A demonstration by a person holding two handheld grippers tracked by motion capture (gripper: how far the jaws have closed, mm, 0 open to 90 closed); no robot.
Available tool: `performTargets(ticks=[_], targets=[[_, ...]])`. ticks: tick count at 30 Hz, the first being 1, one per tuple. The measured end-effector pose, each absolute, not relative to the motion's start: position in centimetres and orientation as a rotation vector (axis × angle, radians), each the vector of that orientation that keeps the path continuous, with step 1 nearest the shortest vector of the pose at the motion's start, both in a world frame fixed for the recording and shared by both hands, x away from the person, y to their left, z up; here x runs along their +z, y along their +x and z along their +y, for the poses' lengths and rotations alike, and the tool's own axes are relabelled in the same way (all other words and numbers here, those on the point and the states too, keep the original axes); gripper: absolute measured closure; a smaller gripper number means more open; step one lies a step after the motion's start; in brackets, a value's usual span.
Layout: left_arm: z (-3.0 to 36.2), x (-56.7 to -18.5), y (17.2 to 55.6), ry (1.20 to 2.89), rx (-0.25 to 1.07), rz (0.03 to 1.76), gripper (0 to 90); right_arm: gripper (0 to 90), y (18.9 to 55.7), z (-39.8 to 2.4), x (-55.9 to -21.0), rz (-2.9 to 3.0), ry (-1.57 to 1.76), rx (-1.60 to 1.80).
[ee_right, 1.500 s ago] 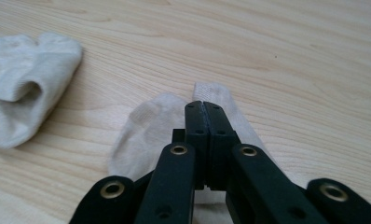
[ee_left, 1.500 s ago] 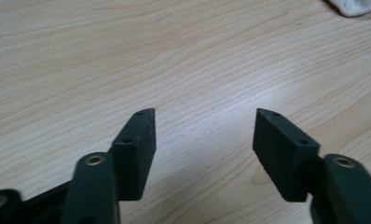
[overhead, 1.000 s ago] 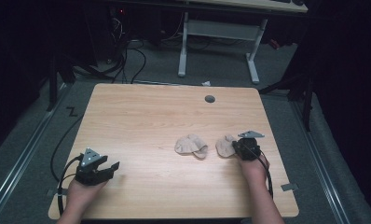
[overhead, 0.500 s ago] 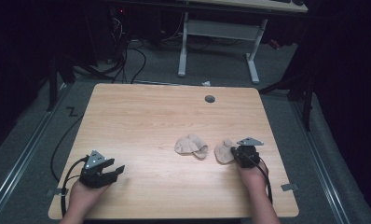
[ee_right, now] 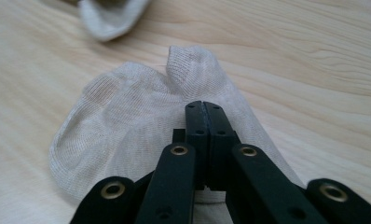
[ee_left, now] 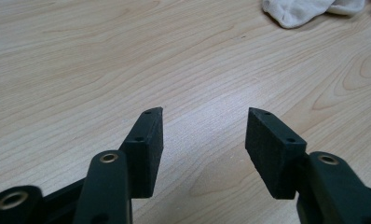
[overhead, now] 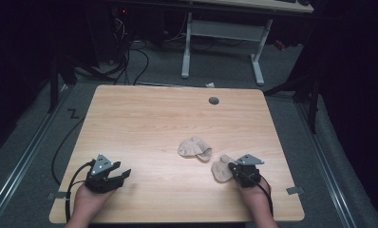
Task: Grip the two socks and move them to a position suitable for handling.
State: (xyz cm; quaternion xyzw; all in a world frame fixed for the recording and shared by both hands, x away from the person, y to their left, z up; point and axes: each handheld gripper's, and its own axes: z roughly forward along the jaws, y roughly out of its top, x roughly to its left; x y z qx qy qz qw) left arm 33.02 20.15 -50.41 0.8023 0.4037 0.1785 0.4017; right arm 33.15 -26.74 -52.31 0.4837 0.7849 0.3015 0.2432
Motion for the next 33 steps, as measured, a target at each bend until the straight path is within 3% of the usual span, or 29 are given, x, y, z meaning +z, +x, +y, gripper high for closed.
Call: performTargets(ticks=[19,24,33], targets=[[18.5,-50.0,32.4,2.006,0.361,0.979,45.9,89.7,31.2,-17.4,-52.3,2.358,1.005,0.877],[18.0,-50.1,32.2,2.006,0.352,0.972,46.1,86.8,31.2,-17.8,-52.1,2.349,1.010,0.912],[17.5,-50.0,31.9,1.942,0.356,1.021,47.8,90.0,31.1,-21.4,-50.6,2.221,1.104,0.933]])
